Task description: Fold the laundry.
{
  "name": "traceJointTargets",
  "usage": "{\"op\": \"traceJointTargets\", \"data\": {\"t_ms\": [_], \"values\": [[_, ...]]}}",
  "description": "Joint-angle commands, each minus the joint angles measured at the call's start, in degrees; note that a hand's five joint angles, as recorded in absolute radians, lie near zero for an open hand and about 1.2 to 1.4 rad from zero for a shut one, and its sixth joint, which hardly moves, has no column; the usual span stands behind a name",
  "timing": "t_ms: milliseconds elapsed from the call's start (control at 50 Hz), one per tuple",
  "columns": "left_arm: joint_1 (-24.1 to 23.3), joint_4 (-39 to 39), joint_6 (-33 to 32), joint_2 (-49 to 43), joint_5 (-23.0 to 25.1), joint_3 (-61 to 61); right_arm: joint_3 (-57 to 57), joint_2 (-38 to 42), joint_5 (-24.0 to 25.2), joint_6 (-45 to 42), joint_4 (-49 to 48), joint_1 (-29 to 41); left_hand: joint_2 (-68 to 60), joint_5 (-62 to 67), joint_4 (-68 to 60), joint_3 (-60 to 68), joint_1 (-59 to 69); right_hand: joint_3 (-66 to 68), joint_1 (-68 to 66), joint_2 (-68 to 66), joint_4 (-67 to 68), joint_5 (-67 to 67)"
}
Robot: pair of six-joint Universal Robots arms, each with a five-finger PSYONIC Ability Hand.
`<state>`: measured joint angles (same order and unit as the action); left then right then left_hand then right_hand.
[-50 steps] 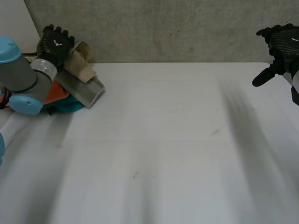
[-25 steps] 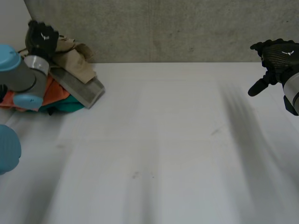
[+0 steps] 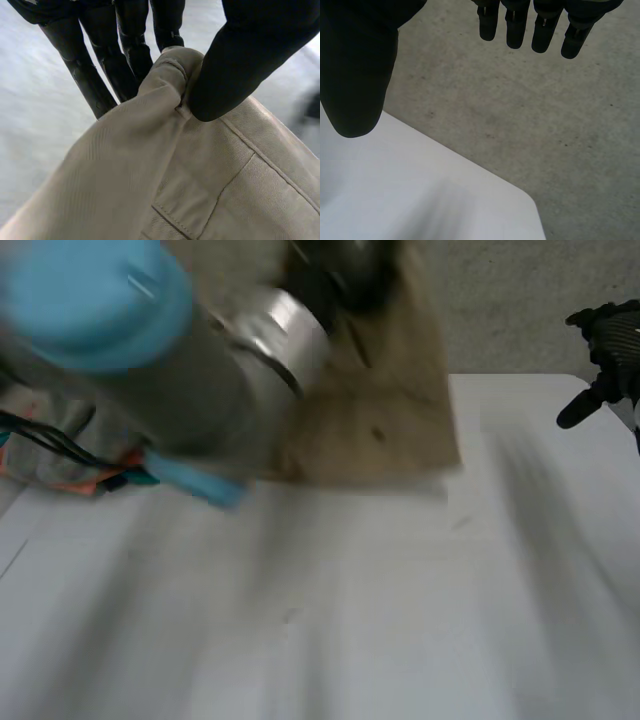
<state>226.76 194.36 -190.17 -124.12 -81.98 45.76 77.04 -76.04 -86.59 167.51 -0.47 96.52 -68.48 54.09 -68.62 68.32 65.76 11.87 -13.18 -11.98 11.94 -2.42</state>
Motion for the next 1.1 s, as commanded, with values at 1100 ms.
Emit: {"op": "traceJointTargets", "data": {"t_ms": [1100], "values": [[22.8,-5.0,-15.7,-8.5,6.9,31.1,34.8,4.6,-1.0,-11.7,-14.6,17.6,28.4,-24.0,28.5,-28.2,-25.7,20.4,-19.1,-20.3,20.3,-19.9]]}}
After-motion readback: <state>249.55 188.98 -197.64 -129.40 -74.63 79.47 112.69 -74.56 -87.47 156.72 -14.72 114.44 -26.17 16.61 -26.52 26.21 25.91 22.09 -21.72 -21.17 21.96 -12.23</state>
